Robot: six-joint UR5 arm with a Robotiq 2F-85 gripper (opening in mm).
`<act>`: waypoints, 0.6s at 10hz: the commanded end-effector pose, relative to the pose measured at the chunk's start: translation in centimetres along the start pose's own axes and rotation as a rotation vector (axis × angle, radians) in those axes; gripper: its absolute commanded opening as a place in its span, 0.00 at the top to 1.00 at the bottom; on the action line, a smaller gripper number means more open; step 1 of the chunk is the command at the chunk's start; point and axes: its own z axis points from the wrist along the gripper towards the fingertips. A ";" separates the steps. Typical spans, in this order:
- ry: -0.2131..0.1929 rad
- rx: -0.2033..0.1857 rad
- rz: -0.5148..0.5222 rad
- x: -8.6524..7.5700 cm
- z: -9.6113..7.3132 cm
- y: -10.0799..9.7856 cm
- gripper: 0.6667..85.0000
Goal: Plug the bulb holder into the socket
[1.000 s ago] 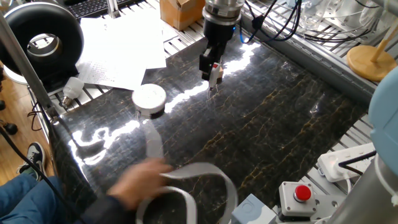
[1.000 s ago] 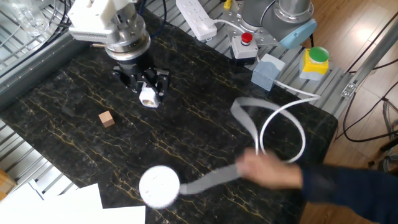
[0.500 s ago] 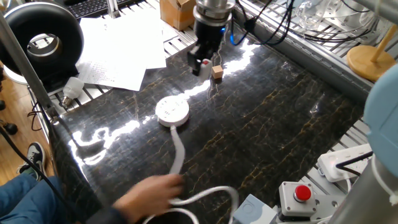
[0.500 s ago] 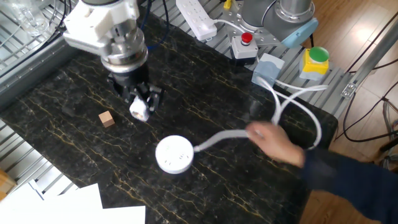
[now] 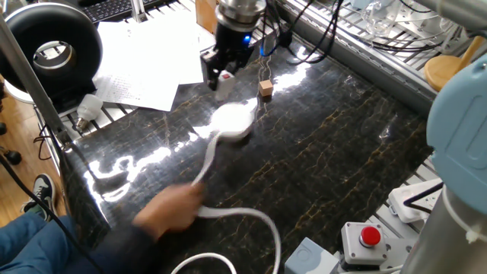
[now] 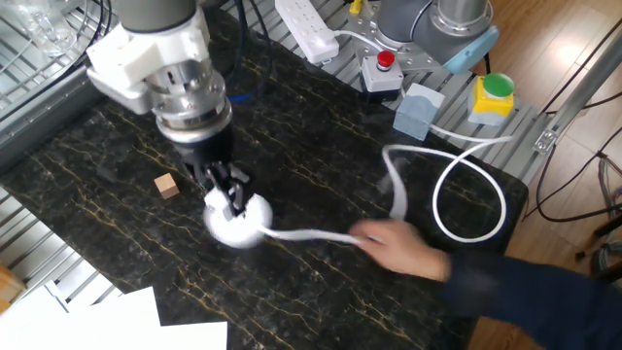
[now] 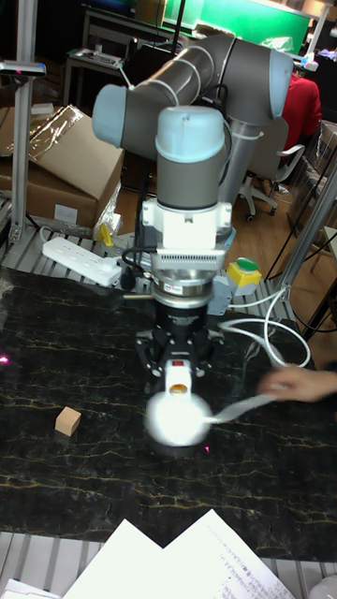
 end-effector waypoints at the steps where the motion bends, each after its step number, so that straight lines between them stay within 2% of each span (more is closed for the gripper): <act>1: -0.027 -0.009 0.058 -1.5 1.1 1.4 0.99; 2: -0.051 0.015 0.031 -2.5 1.5 0.0 0.99; 3: -0.052 0.008 0.028 -3.0 1.6 -0.7 0.99; 5: -0.048 0.028 0.008 -2.9 1.4 -2.4 0.99; 6: -0.032 0.061 -0.100 -2.0 1.4 -4.0 0.99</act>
